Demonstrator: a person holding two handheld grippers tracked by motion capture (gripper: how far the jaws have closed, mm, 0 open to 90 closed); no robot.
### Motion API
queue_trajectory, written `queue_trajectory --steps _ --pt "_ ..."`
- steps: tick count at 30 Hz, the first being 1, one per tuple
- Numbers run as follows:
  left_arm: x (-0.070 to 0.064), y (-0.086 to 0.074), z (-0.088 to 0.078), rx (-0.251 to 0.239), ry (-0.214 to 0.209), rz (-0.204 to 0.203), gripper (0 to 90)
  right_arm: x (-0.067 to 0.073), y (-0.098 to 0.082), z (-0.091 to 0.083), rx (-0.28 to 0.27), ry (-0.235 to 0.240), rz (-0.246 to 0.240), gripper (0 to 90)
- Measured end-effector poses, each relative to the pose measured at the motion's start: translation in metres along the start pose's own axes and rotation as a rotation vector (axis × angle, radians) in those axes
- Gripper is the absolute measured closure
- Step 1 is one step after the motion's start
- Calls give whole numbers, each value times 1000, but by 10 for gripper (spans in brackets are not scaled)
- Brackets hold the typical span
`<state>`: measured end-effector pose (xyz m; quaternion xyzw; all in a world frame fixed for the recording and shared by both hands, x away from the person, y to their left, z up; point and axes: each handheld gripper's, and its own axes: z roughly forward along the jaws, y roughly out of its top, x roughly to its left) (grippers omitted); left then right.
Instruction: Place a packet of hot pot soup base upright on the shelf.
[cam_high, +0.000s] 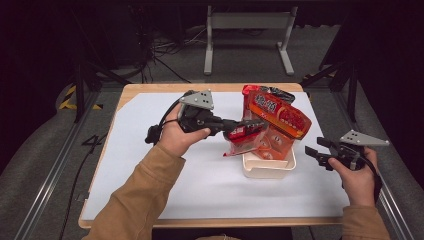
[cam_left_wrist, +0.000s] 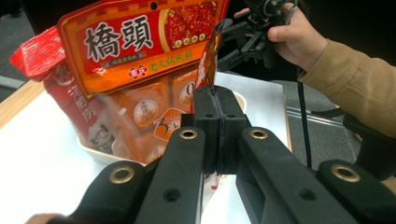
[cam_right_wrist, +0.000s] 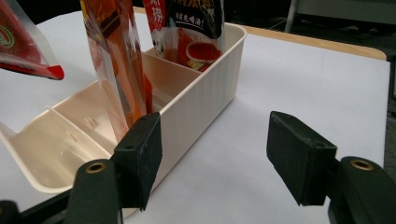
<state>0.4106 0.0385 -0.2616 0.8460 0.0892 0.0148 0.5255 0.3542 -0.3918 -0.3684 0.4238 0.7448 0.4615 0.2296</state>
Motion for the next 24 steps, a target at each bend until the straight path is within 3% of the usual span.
queue_trajectory --steps 7,18,24 --pt "-2 5 9 -16 -14 13 899 0 0 0 4 0 -2 361" --pt "-3 8 26 -32 -35 72 899 -2 -1 -1 4 -2 2 362" --pt "-2 8 34 -40 -55 79 899 -2 -1 -2 3 -2 3 362"
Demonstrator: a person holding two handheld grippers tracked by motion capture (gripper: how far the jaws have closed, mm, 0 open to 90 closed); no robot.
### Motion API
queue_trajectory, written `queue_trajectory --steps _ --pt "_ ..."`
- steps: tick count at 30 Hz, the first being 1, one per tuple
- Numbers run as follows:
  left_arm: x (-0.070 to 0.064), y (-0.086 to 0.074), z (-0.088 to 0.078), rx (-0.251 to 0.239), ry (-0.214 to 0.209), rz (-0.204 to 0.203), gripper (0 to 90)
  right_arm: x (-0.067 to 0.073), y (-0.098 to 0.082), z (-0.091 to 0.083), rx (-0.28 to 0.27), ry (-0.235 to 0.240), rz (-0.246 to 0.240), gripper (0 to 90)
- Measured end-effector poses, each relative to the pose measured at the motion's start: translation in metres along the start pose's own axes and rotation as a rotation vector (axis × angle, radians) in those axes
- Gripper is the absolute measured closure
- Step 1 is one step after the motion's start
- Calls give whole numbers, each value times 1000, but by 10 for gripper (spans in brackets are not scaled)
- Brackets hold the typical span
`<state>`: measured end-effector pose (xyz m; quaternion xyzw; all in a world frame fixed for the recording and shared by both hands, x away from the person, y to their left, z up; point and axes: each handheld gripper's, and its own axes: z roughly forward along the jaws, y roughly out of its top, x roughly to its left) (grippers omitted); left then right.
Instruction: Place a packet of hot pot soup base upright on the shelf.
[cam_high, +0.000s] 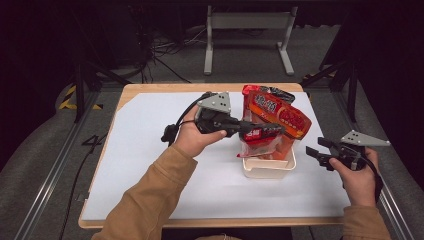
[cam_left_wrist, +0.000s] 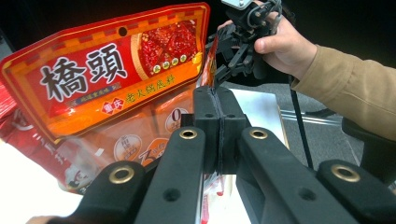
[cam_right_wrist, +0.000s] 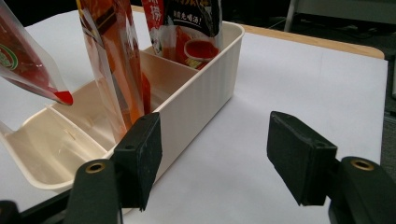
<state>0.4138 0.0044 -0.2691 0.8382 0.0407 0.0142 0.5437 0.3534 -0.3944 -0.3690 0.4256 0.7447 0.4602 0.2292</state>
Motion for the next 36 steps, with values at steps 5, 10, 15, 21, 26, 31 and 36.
queue_trajectory --steps 5,10,15,21,26,31,36 --pt "-1 1 7 -3 -12 10 899 0 0 0 -1 0 -2 362" --pt "-2 1 14 -6 -20 21 899 0 0 -1 -3 -1 -1 363" --pt "-4 2 23 -6 -31 32 899 -1 0 -2 -6 -3 0 362" --pt "-4 1 33 -13 -49 33 899 -1 0 -3 -4 -3 -1 362" --pt "-5 0 41 -12 -58 37 899 -1 -1 -3 -6 -4 -1 362" --pt "-5 -3 47 -18 -69 25 899 -1 -2 -2 0 -3 3 365" --pt "-4 -7 52 -1 -69 25 899 -1 -2 -1 3 -1 4 364"
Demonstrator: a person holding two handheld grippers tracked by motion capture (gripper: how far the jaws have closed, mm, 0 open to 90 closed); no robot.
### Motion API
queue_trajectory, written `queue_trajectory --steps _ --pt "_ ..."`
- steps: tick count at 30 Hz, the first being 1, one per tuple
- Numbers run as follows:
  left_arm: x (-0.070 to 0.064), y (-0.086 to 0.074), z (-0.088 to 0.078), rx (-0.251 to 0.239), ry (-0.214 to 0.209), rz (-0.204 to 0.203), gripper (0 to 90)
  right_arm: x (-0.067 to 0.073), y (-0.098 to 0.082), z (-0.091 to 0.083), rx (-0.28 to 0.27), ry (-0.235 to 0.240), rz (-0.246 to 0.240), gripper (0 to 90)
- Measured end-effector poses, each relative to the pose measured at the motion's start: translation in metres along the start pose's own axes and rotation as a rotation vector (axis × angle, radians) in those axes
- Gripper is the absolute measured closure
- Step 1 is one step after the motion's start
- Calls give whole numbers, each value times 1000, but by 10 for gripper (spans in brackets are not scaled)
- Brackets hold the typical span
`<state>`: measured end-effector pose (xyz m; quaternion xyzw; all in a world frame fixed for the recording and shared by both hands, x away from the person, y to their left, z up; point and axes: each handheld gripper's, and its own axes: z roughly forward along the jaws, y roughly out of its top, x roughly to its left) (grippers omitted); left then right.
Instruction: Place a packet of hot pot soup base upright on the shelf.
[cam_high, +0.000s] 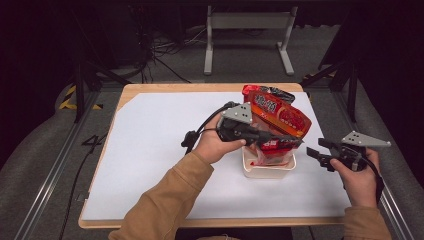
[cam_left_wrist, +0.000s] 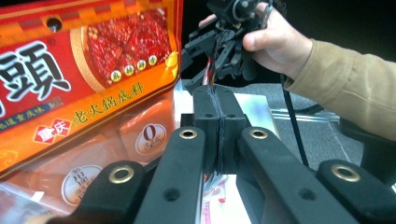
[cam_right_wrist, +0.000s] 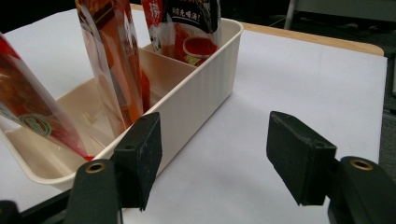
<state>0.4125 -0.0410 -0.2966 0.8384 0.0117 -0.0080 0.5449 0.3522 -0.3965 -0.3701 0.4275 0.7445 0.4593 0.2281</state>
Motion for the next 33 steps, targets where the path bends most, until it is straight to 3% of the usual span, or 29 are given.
queue_trajectory --steps 28,33 --pt "9 -27 18 56 -8 -47 894 0 -1 2 10 2 2 362" --pt "13 -33 18 74 -11 -79 888 0 -2 2 12 3 2 362"
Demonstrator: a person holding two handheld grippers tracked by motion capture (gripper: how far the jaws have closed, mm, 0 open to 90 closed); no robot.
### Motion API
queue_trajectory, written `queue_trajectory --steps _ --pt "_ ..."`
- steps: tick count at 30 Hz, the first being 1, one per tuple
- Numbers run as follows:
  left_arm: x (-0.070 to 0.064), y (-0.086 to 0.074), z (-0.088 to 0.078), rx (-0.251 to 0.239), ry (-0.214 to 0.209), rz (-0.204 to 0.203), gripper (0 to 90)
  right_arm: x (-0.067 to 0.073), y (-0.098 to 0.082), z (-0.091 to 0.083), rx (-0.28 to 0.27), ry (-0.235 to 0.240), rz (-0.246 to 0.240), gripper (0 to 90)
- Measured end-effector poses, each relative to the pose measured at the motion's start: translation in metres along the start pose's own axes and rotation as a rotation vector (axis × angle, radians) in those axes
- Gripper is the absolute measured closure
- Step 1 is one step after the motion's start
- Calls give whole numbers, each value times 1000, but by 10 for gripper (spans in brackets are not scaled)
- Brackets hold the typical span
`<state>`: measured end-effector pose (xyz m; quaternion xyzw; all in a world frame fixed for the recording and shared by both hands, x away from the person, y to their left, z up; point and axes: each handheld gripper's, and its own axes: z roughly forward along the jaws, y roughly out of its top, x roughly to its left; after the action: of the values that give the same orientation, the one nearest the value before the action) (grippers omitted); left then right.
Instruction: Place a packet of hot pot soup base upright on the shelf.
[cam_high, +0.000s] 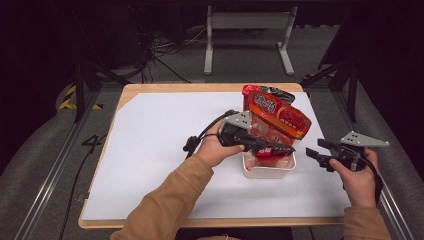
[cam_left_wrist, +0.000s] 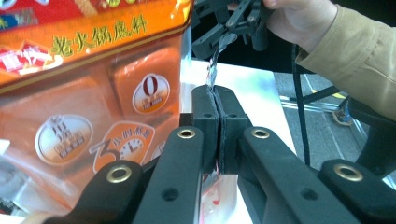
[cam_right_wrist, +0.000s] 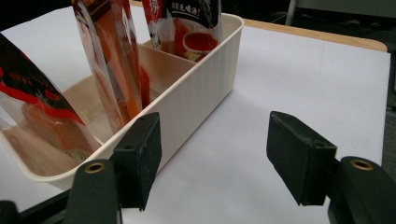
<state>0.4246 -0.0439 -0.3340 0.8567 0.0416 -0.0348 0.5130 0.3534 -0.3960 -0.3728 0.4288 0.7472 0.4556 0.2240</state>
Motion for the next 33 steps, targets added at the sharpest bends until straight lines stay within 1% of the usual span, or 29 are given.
queue_trajectory --steps 3,5,10,11,12,14,17,20,22,24,25,29,33 --pt "2 -4 0 7 0 -10 882 0 0 1 1 1 -3 362" --pt "3 -5 -1 11 7 -23 878 0 0 1 3 0 -3 362" --pt "6 -9 -3 20 16 -34 864 1 0 2 5 2 -3 361" --pt "6 -10 -4 22 21 -42 864 1 0 2 5 2 -3 361" --pt "7 -11 -5 21 26 -58 851 1 0 2 6 4 -3 360" --pt "8 -12 -6 20 26 -63 847 1 0 2 6 5 -5 360" --pt "8 -14 -7 13 25 -78 818 1 1 3 7 5 -5 359" --pt "8 -15 -7 14 27 -84 793 1 1 3 8 5 -4 359" --pt "8 -15 -8 14 27 -90 755 1 1 4 7 6 -4 358" --pt "8 -16 -7 7 29 -104 659 1 1 4 7 8 -6 356" --pt "9 -16 -8 4 32 -108 596 1 1 4 8 8 -5 356" --pt "8 -15 -10 -18 37 -113 510 0 0 3 8 7 -3 356" --pt "6 -15 -14 -29 56 -110 438 0 2 6 9 9 -2 355"
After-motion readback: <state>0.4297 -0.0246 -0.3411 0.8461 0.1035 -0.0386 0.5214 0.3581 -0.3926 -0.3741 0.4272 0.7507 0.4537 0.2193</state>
